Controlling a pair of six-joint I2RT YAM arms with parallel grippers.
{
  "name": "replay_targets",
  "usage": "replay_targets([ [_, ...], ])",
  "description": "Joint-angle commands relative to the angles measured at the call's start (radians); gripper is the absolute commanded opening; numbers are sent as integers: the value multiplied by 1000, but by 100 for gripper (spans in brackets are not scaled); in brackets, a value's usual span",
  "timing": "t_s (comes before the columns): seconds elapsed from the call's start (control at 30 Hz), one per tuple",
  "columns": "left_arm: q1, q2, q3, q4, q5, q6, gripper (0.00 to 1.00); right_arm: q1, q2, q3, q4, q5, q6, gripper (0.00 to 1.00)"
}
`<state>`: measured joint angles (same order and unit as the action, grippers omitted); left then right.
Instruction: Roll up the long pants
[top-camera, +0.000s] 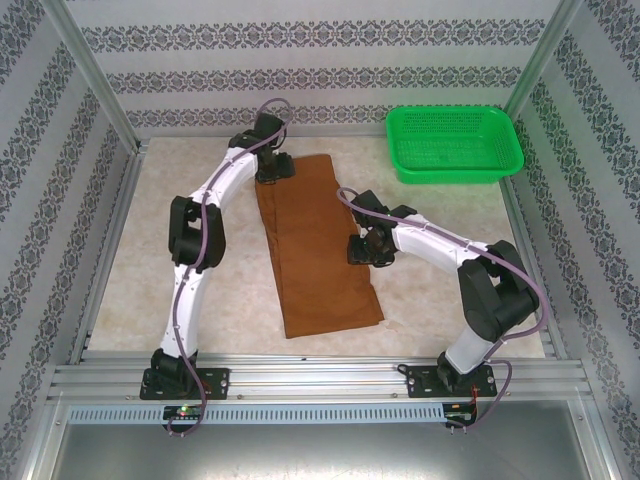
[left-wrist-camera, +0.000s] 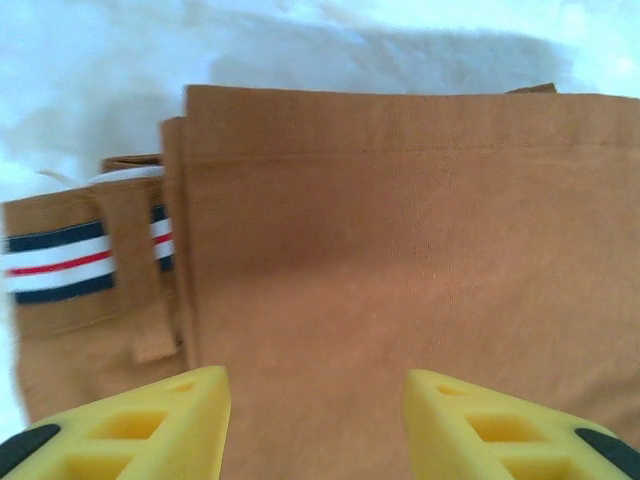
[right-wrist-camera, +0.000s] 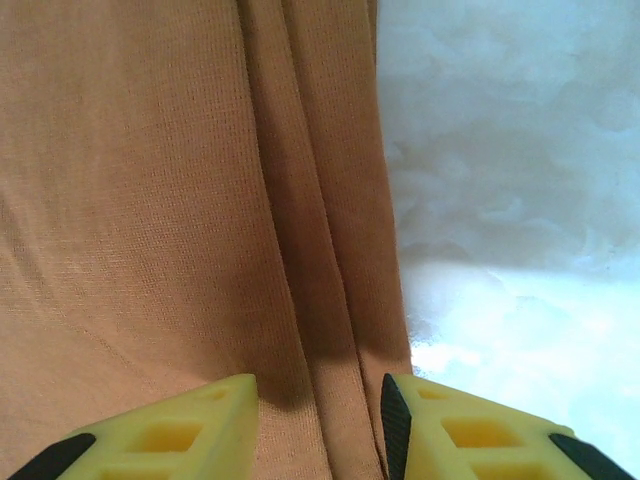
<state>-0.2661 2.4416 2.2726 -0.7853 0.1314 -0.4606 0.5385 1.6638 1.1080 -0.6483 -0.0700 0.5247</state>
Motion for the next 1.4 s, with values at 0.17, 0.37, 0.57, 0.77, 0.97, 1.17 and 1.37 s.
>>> replay_targets([
  [0.17, 26, 83, 79, -106, 46, -38, 46, -25, -18, -30, 19, -22, 4, 39],
  [0.37, 25, -1, -18, -68, 7, -5, 47, -25, -4, -22, 25, -39, 9, 39],
  [0.57, 28, -18, -30, -85, -40, 8, 48, -25, 25, 2, 24, -57, 7, 39],
  [0.77, 29, -3, -33, -85, -34, 6, 49, -23, 42, 8, 25, -64, 9, 39],
  [0.97, 30, 26, -23, -88, -13, -1, 48, -21, 59, 9, 29, -72, 11, 39],
  [1.17, 32, 48, -19, -72, 54, 5, 2, -22, 76, 20, 29, -77, 11, 39],
  [1.37, 31, -64, -144, 3, 11, -6, 0, -22, 65, 18, 29, -72, 15, 39],
])
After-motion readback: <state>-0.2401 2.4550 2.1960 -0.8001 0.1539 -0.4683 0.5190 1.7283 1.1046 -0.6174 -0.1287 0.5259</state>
